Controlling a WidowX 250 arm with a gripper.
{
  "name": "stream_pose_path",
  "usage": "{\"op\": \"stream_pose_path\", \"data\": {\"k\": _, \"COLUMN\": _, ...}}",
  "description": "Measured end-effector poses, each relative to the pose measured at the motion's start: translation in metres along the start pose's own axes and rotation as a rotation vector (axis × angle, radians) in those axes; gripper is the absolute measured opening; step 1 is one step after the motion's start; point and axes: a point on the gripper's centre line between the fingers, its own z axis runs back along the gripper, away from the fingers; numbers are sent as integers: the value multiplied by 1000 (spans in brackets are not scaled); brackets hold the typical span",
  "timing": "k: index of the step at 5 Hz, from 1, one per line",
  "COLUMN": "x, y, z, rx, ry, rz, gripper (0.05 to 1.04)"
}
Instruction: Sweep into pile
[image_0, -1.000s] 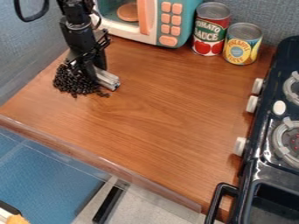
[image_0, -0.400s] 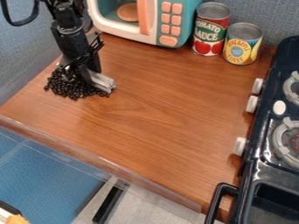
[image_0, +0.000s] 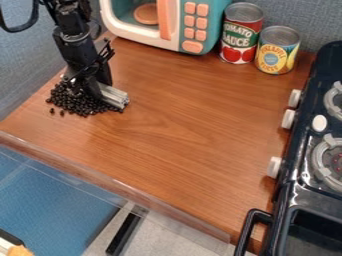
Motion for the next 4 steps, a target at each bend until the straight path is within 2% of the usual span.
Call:
{"op": "stream_pose_path", "data": {"k": 1, "x": 2, "y": -3, "z": 3, "rx": -6, "ry": -3, "rz": -7, "gripper": 347}}
{"op": "stream_pose_path", "data": {"k": 4, "x": -2, "y": -48, "z": 8, "rx": -40, "ry": -2, "rz": -30, "gripper": 347}}
